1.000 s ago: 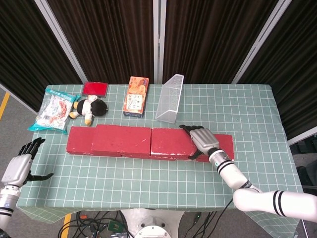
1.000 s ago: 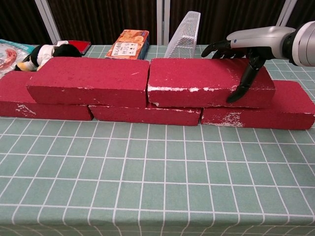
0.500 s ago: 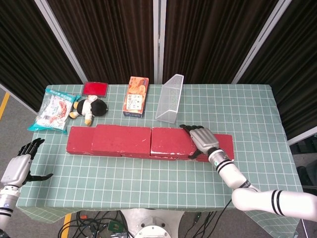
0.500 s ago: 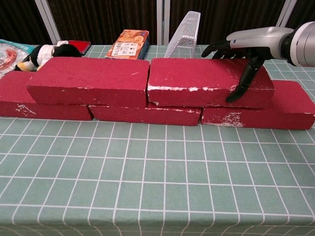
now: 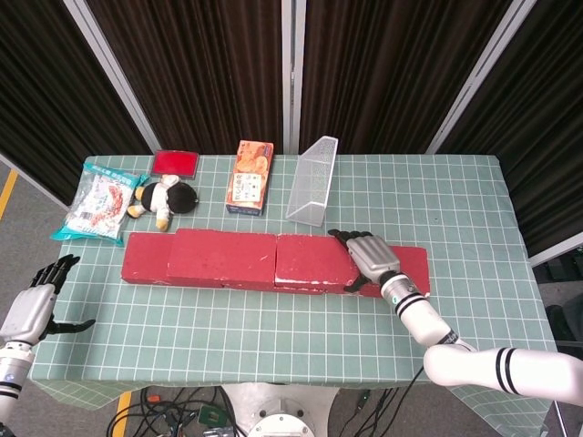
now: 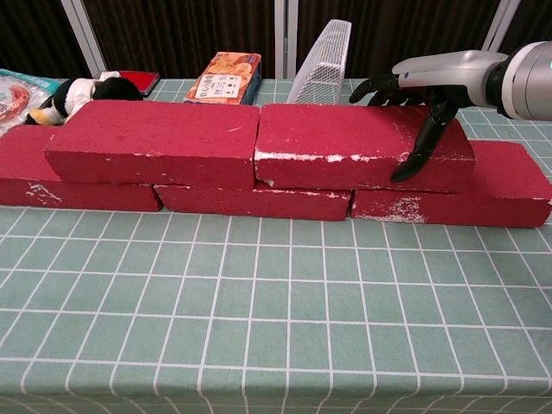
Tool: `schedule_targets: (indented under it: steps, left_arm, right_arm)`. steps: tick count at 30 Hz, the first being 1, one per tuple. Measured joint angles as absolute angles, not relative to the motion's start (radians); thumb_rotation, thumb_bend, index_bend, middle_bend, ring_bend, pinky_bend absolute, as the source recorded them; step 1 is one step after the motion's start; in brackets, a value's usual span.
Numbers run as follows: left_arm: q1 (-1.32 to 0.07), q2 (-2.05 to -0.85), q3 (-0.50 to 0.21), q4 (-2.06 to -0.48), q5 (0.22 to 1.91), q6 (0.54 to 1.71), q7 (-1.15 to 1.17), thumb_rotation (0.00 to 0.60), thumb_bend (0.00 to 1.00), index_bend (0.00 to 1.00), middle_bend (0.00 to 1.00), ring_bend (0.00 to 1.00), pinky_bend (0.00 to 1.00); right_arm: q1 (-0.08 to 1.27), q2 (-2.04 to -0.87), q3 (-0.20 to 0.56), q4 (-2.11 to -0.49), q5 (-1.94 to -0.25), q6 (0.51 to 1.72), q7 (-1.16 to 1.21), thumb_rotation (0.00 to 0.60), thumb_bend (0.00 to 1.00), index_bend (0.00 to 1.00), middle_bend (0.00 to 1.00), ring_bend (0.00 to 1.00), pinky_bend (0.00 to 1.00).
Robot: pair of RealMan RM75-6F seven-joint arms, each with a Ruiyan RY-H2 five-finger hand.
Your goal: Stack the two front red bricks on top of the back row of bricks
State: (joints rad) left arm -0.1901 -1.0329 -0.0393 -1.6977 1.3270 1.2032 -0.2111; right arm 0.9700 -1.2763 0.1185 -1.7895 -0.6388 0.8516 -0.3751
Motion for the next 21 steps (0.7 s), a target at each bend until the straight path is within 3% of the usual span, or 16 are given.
schedule_targets:
  steps: [21]
  left_arm:
    - [-0.189,-1.036,-0.040,-1.691,1.322,1.196,-0.217,0.600,0.02,0.00,0.00,0.00,0.00]
  right_arm:
    - [0.971,-1.288,0.110,-1.794,-0.630,0.873,-0.388,0.600,0.06,0.09,0.20,0.16,0.26]
